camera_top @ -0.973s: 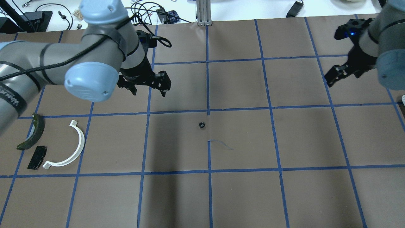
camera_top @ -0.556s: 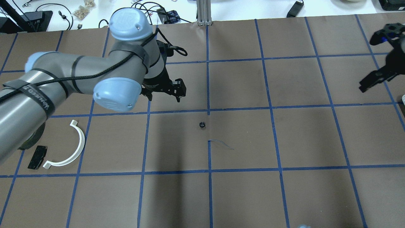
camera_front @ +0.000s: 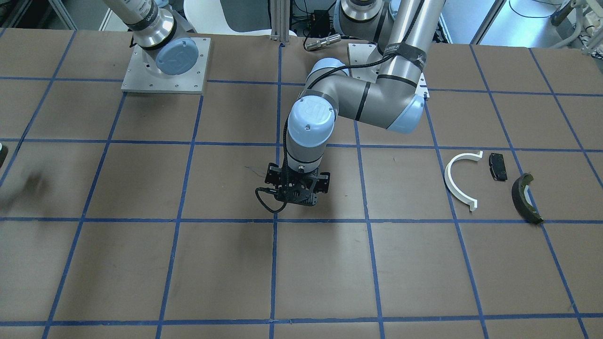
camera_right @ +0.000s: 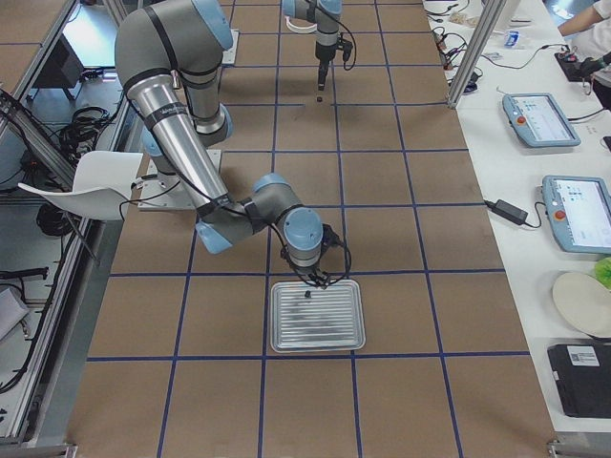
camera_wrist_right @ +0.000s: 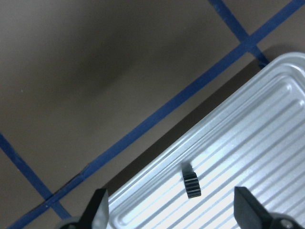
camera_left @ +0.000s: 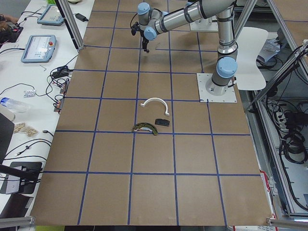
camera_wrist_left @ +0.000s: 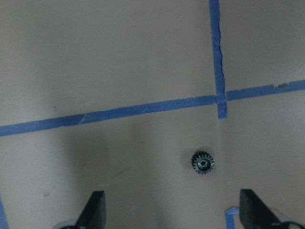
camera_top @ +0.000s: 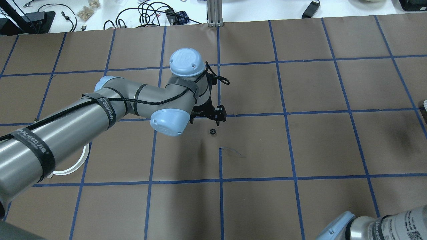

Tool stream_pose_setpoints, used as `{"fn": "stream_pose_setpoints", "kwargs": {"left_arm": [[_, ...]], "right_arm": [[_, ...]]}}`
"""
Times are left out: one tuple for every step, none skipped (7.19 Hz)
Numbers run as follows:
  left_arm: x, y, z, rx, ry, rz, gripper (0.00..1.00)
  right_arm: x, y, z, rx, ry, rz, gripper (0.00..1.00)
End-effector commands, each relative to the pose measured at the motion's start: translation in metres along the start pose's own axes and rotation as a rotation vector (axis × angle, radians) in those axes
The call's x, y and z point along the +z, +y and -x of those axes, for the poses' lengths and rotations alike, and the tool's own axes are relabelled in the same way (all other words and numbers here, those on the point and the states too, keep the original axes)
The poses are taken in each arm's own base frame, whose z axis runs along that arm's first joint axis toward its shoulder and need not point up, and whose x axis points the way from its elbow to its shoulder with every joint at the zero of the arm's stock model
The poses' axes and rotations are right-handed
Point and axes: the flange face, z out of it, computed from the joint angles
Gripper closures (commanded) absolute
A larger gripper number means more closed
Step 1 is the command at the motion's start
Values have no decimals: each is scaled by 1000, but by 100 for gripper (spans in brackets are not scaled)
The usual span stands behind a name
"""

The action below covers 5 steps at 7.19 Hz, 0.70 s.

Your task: Place bearing gear from tray to pile

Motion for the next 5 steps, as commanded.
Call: {"fn": "stream_pose_setpoints", "kwargs": {"left_arm": [[30,-1,-14,12,-2,8,2],[37,1,-18,20,-6,19,2],[40,3,-21,26,-7,24,2],[40,3,-21,29,-7,24,8],[40,3,-20,38,-7,26,17]], "right_arm": [[28,31,-5,-36,8,-30,26],[31,30,-4,-29,4,-33,33],[36,26,-5,-23,18,-66,36],[38,27,-7,-22,24,-68,42],[39,27,-8,-23,37,-63,48]]}}
